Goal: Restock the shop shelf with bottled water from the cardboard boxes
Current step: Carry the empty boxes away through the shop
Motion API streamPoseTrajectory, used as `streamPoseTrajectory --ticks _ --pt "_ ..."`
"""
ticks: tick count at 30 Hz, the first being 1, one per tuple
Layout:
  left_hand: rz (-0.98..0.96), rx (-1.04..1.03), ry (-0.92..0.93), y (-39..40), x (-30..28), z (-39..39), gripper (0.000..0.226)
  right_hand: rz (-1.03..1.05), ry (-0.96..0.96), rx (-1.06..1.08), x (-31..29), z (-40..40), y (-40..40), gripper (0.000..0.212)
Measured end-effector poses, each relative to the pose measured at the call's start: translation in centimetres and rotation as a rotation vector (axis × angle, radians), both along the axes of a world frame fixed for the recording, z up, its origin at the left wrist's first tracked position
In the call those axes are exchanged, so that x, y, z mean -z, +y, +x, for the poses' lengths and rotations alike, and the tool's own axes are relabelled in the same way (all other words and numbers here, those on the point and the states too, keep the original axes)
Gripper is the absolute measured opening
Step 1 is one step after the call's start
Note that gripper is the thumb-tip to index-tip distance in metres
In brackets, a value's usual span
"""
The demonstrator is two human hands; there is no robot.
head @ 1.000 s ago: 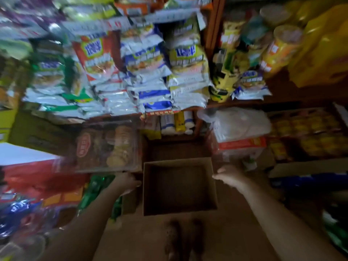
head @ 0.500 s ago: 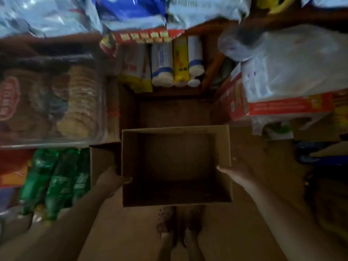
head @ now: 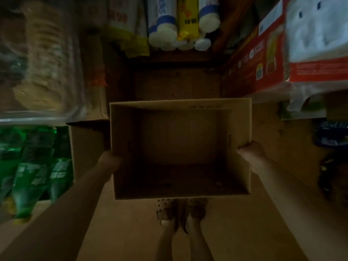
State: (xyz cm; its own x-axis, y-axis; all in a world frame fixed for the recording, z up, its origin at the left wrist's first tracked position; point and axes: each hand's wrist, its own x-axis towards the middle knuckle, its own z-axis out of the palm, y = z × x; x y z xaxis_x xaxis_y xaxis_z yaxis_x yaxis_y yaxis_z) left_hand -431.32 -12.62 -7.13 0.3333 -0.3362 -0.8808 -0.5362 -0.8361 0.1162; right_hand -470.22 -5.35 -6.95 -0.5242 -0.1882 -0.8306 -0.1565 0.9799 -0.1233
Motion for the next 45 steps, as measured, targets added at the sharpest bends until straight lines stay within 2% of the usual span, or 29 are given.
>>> streamPoseTrajectory --ticks 7,12,20,27,31,38,42,45 --pt "0.016 0.094 0.009 0.6 -3.8 0.2 0.031 0.055 -0.005 -0.054 -5.1 0.2 0.4 0.041" --pt "-0.012 0.143 0.016 2.7 -8.8 1.6 0.03 0.043 0.0 -0.091 -11.0 1.1 1.7 0.04" --pt "-0.084 0.261 0.063 4.1 -19.7 2.8 0.02 0.001 -0.008 -0.2 -23.4 1.5 3.1 0.051" --pt "-0.186 0.291 0.121 2.8 -30.1 3.1 0.02 -0.136 0.034 -0.335 -34.0 0.9 2.5 0.043" --pt "-0.345 0.3 0.068 3.3 -36.0 3.3 0.03 -0.209 0.046 -0.438 -40.3 -0.2 1.2 0.05" --pt "-0.581 0.258 -0.027 7.6 -48.3 5.0 0.031 -0.297 0.004 -0.577 -53.5 0.0 0.6 0.06" --pt "-0.765 0.26 -0.185 11.3 -56.9 6.6 0.027 -0.414 0.023 -0.699 -61.0 3.1 1.0 0.062" --pt "-0.795 0.217 -0.311 14.7 -63.0 9.6 0.027 -0.495 0.036 -0.82 -66.6 7.1 2.0 0.052"
